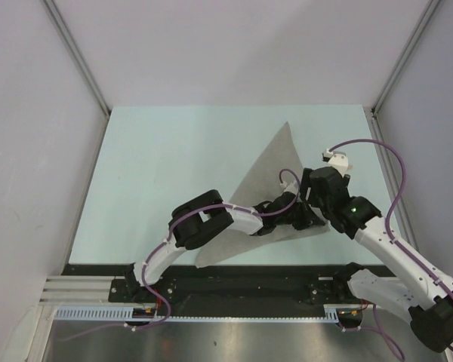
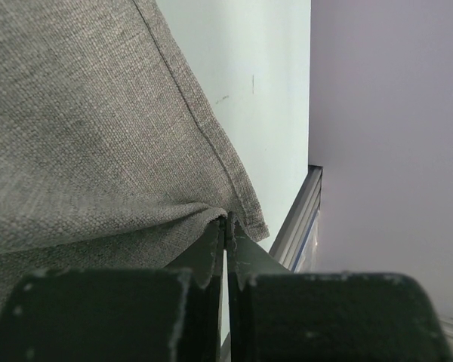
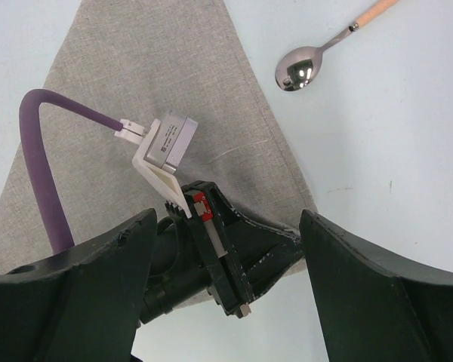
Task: Fold the napkin, place the utensils inside, and roll it up
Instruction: Fold the napkin
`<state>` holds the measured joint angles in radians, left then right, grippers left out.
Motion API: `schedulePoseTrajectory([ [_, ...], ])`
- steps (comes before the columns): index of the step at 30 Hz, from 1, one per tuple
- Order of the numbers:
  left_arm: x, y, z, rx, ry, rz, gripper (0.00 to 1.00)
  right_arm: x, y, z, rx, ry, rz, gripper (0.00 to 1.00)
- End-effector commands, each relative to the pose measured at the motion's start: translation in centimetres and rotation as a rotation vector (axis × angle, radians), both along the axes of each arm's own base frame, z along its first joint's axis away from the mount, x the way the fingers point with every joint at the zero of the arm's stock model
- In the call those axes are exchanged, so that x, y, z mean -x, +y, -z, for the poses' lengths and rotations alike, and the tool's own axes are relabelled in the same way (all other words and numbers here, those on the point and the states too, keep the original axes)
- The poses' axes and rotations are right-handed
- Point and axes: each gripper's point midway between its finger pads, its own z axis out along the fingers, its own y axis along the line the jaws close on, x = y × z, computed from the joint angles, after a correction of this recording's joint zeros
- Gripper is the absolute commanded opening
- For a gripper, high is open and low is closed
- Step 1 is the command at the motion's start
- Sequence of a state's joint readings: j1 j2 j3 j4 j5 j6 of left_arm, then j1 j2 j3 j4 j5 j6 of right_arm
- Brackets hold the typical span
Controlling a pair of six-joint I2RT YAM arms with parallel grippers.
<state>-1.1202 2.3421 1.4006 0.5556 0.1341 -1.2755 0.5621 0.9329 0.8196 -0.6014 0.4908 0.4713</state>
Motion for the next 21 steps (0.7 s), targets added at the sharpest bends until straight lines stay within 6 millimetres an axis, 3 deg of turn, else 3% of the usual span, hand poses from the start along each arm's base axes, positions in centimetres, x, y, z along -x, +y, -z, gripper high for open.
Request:
schedulePoseTrajectory([
  [1,1.5,-1.5,-1.1,0.03,-0.012,0.044,0.02,-0.6,1.1,-2.3,-0.079,-0.066,-0.008,0.82],
  [2,1.6,-1.6,-1.1,0.033,-0.013,0.049,0.07,-0.6,1.1,-2.2,-0.08,-0.065,-0.008,0.82],
  [3,1.7,-1.6,-1.3,0.036,-0.019,0.056,0.25,-0.5,1.0,-2.3,-0.081,-0.067,-0.005,0.82],
  [5,1.8,-1.6,-1.9,0.035,-0.041,0.068,0.47,-0.5,1.0,-2.3,-0.077,-0.067,-0.005,0.82],
  [8,2.1,-1.2,-3.4,0.036,-0.079,0.09,0.62,-0.5,0.9,-2.7,-0.08,-0.074,-0.001,0.82],
  [9,2.3,-1.0,-3.6,0.034,-0.084,0.094,0.64,-0.4,0.8,-2.6,-0.078,-0.071,0.003,0.83],
  [10,2.5,-0.9,-5.2,0.062,-0.099,0.104,0.65,-0.4,0.6,-2.8,-0.08,-0.076,0.01,0.83],
  [11,2.9,-0.1,-4.6,0.047,-0.094,0.111,0.67,-0.5,0.2,-3.0,-0.077,-0.081,0.028,0.83],
  [15,4.4,1.5,-6.5,0.089,-0.111,0.148,0.69,-0.9,-1.5,-3.1,-0.087,-0.08,0.08,0.86],
  [16,4.8,2.3,-6.2,0.084,-0.113,0.156,0.7,-1.0,-1.7,-3.0,-0.096,-0.072,0.074,0.86],
  [18,5.3,3.1,-7.8,0.109,-0.14,0.171,0.7,-1.5,-3.1,-2.9,-0.118,-0.067,0.114,0.86],
  [19,5.7,3.7,-7.6,0.108,-0.144,0.177,0.71,-1.7,-2.9,-2.8,-0.148,-0.058,0.086,0.86],
  [21,6.4,4.3,-9.2,0.133,-0.179,0.21,0.72,-2.1,-3.3,-2.4,-0.18,-0.052,0.088,0.86],
])
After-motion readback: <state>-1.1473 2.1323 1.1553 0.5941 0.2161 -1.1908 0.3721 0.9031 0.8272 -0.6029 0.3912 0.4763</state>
